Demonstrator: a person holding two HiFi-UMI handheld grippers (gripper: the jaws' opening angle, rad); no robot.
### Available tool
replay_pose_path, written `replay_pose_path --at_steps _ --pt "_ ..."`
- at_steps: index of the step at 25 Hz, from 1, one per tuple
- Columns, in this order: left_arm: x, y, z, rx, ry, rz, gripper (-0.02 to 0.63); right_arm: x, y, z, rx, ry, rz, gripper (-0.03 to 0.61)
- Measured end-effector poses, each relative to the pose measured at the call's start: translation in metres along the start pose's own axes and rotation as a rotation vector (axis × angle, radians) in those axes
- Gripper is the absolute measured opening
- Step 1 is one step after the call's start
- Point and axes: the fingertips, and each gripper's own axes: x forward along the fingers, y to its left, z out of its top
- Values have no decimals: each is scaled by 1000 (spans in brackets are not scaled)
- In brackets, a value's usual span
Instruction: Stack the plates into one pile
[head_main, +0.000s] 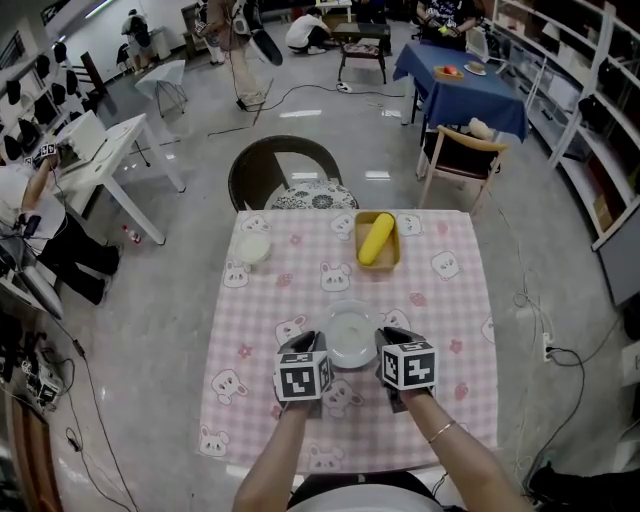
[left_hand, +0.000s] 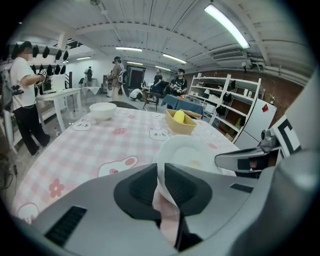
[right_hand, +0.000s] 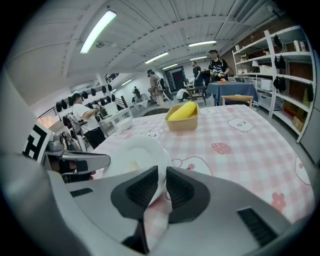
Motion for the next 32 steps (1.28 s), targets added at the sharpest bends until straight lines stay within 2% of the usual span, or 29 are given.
replay_pose_path --at_steps 14,26,32 --pt "15 9 -2 3 34 2 61 15 -1 3 -48 14 -27 58" --pt "19 10 -4 9 23 0 61 18 -2 1 -68 -13 -45 61" --pt "19 11 -2 20 7 2 61 19 -2 2 -51 -32 -17 63"
